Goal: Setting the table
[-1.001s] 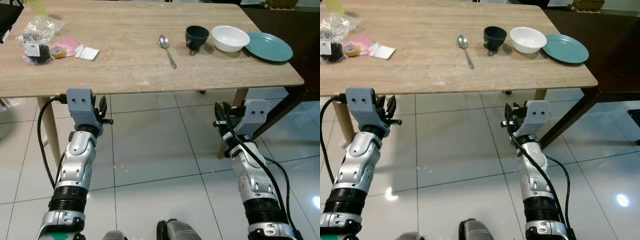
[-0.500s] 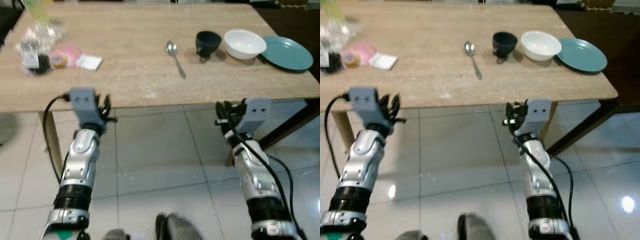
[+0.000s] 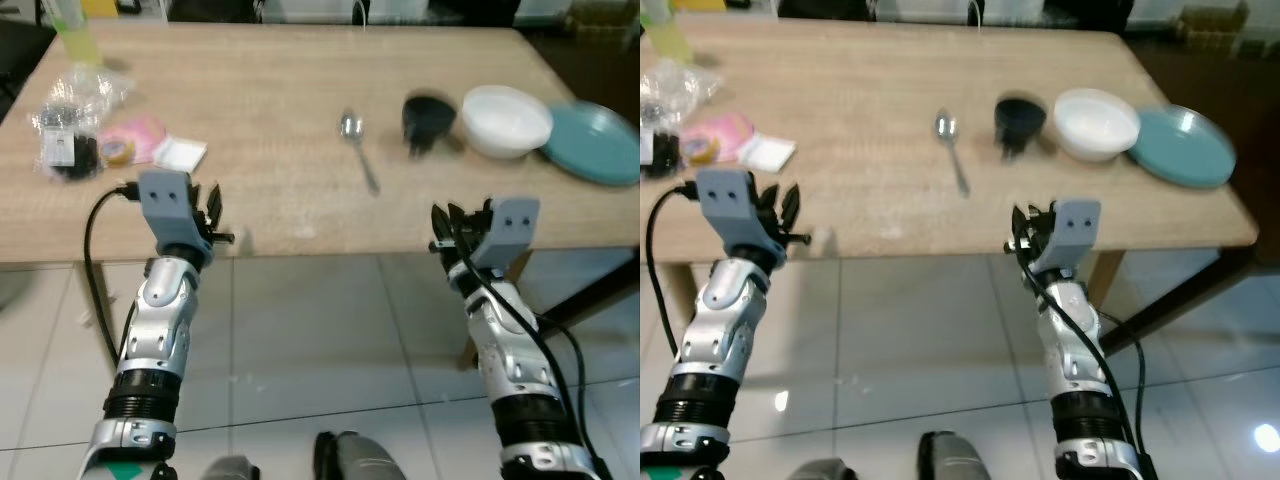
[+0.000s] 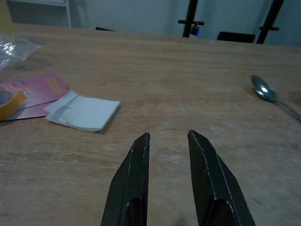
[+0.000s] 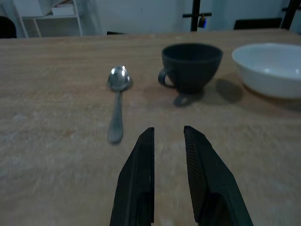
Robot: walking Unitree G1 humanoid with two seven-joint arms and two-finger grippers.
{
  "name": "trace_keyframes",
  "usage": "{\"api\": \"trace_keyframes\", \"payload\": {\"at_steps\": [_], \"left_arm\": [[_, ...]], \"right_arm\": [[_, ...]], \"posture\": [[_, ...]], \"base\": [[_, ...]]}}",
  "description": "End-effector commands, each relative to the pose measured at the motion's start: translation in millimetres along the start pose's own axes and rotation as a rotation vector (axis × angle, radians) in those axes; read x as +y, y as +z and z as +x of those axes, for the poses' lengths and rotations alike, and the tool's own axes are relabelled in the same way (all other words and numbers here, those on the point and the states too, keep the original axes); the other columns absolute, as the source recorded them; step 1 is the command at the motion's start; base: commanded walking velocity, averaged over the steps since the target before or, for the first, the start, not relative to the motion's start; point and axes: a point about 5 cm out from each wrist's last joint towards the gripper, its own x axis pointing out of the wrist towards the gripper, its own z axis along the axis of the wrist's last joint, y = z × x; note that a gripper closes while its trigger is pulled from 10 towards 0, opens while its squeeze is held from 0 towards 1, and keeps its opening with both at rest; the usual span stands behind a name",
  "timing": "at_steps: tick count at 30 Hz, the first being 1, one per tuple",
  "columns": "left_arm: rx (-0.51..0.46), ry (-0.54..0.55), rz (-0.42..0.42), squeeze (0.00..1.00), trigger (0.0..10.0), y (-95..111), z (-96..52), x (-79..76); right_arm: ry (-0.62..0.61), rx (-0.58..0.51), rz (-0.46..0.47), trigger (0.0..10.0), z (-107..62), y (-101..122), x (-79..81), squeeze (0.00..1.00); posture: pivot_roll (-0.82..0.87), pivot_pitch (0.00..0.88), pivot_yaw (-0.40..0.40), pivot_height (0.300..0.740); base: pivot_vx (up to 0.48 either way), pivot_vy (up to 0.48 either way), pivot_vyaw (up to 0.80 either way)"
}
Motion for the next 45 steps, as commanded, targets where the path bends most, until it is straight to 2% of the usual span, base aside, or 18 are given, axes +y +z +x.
{"api": "trace_keyframes", "payload": {"at_steps": [1, 18, 24, 26, 32, 36, 45], "left_arm": [[0.025, 0.014, 0.000, 0.00, 10.0, -6, -3.8, 5.7], [0.027, 0.013, -0.002, 0.00, 10.0, -6, -4.7, 6.1], [0.040, 0.010, 0.002, 0.00, 10.0, -8, -3.3, 6.1], [0.043, 0.007, 0.009, 0.00, 10.0, -8, -3.3, 6.5], [0.044, 0.004, 0.019, 0.00, 10.0, -7, -3.8, 6.9], [0.050, 0.005, 0.023, 0.00, 10.0, -9, -5.3, 7.7], [0.061, 0.002, 0.019, 0.00, 10.0, -11, -6.0, 7.1]], "right_arm": [[0.001, 0.017, 0.014, 10.0, -1.6, -4, 1.3, 0.00], [0.028, 0.030, 0.013, 10.0, 1.6, -1, 4.0, 0.00], [0.090, 0.095, 0.030, 10.0, 7.8, 2, 12.5, 0.00], [0.111, 0.098, 0.003, 10.0, 10.2, 5, 15.8, 0.00], [0.113, 0.112, -0.007, 10.0, 11.1, 5, 17.9, 0.00], [0.116, 0.183, -0.017, 10.0, 10.1, -1, 20.9, 0.00], [0.156, 0.205, -0.015, 10.0, 11.4, 4, 28.8, 0.00]], "posture": [[0.07, 0.081, -0.026, 0.740], [0.07, 0.075, -0.031, 0.740], [0.06, 0.070, -0.029, 0.740], [0.06, 0.069, -0.029, 0.740], [0.07, 0.073, -0.031, 0.740], [0.07, 0.079, -0.033, 0.740], [0.06, 0.089, -0.032, 0.740]], "base": [[0.330, 0.000, 0.00], [0.329, 0.000, 0.00], [0.000, 0.000, 0.00], [0.000, 0.000, 0.00], [0.000, 0.000, 0.00], [0.000, 0.000, 0.00], [0.000, 0.000, 0.00]]}}
